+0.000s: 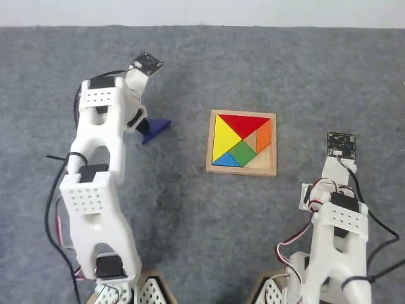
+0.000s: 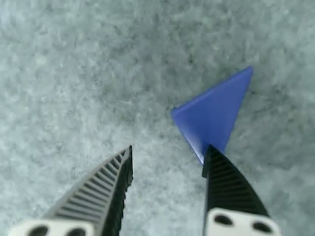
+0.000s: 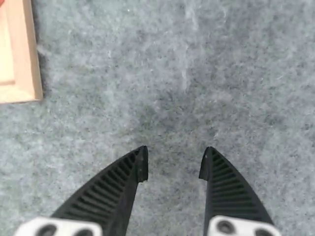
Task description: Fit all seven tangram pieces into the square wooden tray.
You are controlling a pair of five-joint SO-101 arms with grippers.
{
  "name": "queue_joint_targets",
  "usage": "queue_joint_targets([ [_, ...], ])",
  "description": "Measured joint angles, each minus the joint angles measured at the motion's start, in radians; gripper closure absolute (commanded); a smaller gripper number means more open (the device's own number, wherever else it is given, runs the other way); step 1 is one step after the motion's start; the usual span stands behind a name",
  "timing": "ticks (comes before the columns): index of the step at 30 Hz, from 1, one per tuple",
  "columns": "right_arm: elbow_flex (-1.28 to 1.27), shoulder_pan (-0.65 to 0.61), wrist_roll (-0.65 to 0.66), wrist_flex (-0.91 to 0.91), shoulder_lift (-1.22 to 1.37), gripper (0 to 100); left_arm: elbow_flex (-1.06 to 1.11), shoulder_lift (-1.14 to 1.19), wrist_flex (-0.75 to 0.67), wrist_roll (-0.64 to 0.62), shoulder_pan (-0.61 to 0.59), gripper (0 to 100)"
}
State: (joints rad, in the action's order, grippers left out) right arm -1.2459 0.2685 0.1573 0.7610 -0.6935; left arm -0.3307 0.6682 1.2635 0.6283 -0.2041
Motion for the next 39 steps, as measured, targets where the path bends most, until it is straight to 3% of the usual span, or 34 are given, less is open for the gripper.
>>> queue_joint_targets([
  [10,0.0,0.002,0.0,0.0,0.0,81.6,-0.054,0.012,-0.002,0.0,0.086,77],
  [18,0.0,0.002,0.0,0.0,0.0,81.6,-0.184,0.17,0.006,0.0,0.087,77],
  [25,0.0,0.002,0.0,0.0,0.0,81.6,-0.417,0.304,0.164,-0.005,0.087,78],
  [31,0.0,0.002,0.0,0.0,0.0,81.6,-0.628,0.394,0.408,-0.046,0.084,78],
  [39,0.0,0.002,0.0,0.0,0.0,81.6,-0.66,0.428,0.446,-0.135,0.075,78],
])
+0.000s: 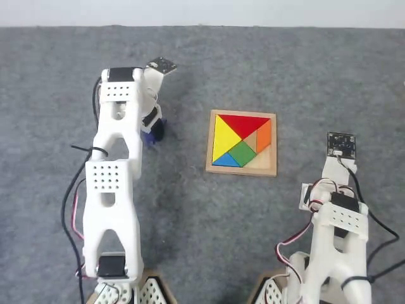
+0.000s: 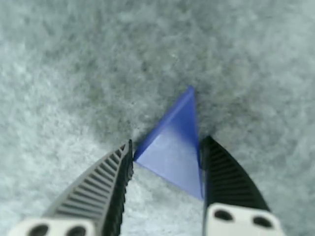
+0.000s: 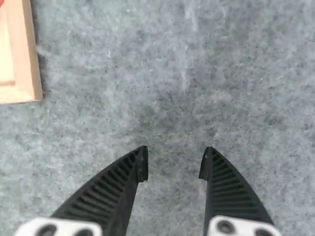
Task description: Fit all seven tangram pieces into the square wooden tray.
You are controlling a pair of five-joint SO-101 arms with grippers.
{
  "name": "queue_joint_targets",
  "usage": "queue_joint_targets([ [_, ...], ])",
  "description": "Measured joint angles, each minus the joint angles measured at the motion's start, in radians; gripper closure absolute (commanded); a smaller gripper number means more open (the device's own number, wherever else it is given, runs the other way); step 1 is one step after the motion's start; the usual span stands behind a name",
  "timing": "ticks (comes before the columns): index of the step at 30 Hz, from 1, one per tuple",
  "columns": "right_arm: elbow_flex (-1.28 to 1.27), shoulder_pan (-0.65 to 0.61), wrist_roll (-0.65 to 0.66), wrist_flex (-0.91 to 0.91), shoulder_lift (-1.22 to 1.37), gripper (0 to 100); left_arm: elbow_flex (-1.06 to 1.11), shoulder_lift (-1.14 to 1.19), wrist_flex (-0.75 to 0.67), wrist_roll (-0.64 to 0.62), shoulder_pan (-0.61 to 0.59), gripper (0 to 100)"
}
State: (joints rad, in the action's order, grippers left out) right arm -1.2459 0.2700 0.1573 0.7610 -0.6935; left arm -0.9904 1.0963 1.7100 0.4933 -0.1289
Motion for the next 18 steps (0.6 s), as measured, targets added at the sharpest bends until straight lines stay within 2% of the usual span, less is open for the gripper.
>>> queue_joint_targets([
  [12,0.0,0.0,0.0,0.0,0.0,81.6,0.002,0.002,0.006,-0.115,-0.011,78],
  [18,0.0,0.0,0.0,0.0,0.0,81.6,0.041,-0.005,0.006,-0.133,-0.002,90],
])
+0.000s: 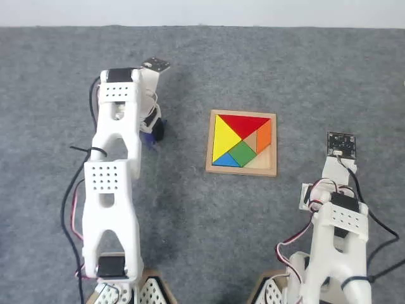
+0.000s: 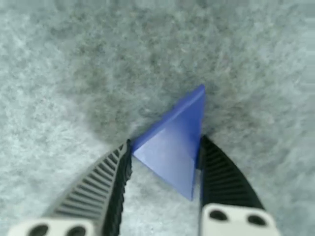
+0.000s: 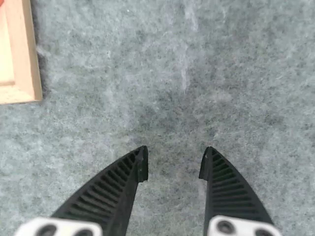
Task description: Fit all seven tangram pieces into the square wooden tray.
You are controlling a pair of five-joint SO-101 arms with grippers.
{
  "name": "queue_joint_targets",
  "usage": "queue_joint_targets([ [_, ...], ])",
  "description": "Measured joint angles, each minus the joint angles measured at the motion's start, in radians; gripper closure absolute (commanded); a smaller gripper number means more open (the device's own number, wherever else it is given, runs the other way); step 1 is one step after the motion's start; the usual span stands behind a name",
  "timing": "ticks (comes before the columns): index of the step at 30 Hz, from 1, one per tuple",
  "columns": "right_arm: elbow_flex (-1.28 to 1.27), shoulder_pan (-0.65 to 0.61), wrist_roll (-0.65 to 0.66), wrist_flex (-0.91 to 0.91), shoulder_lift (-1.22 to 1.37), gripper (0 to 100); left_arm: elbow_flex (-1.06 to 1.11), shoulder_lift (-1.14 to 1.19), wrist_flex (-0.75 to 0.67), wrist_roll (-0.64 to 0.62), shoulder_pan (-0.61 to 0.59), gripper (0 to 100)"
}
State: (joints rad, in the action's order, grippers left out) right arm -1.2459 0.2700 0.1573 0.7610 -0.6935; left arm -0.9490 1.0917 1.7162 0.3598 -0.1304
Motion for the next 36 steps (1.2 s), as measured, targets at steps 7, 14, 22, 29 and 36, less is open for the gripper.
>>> queue_joint_targets([
  [7,0.0,0.0,0.0,0.0,0.0,81.6,-0.018,0.002,0.003,0.005,0.02,92],
  [14,0.0,0.0,0.0,0.0,0.0,81.6,-0.014,-0.034,0.003,-0.034,0.041,95],
  [22,0.0,0.0,0.0,0.0,0.0,81.6,0.33,-0.402,0.002,-0.051,0.216,95],
  [29,0.0,0.0,0.0,0.0,0.0,81.6,0.477,-0.628,0.002,-0.052,0.295,93],
  [36,0.0,-0.002,0.0,0.0,0.0,81.6,0.477,-0.623,-0.167,-0.063,0.178,80],
])
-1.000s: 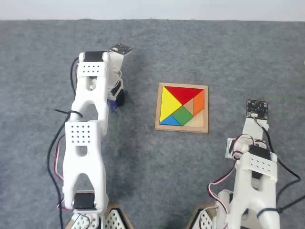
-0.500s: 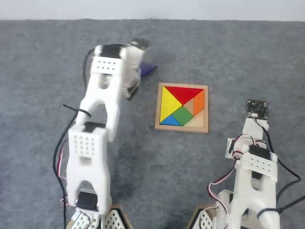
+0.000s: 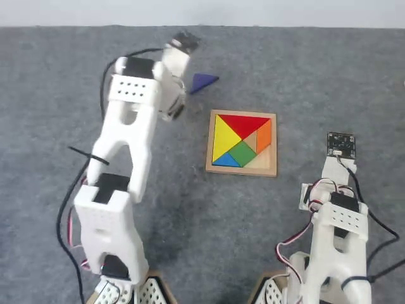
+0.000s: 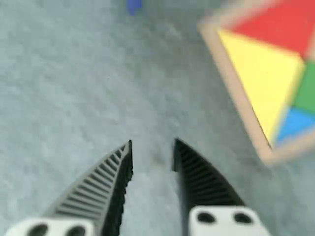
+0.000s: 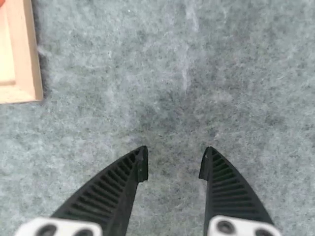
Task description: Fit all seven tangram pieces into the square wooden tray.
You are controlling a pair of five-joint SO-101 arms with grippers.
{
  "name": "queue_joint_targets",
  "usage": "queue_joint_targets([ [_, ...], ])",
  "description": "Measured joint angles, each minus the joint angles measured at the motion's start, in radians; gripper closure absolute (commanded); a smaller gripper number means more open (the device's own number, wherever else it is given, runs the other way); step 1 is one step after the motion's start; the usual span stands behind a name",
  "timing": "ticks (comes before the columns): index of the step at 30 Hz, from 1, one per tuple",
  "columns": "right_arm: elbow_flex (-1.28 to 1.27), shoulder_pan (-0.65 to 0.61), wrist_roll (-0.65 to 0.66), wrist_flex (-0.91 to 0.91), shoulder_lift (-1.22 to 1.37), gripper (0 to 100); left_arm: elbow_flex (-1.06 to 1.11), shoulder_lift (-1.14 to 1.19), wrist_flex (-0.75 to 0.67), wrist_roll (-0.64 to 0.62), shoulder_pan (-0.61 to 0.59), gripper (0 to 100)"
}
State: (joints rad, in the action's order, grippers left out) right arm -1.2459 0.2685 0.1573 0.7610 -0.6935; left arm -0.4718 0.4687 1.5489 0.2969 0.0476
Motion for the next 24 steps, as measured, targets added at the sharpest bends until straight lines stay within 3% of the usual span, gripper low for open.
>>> queue_joint_targets([
  [6,0.0,0.0,0.0,0.0,0.0,81.6,0.003,0.13,-0.468,-0.107,-0.011,80],
  [11,0.0,0.002,0.0,0.0,0.0,81.6,0.0,0.269,-0.833,-0.144,0.052,80],
  [20,0.0,0.002,0.0,0.0,0.0,81.6,-0.321,0.635,-0.875,-0.149,0.115,83],
  [24,0.0,0.002,0.0,0.0,0.0,81.6,-0.551,0.809,-0.804,-0.149,0.112,83],
])
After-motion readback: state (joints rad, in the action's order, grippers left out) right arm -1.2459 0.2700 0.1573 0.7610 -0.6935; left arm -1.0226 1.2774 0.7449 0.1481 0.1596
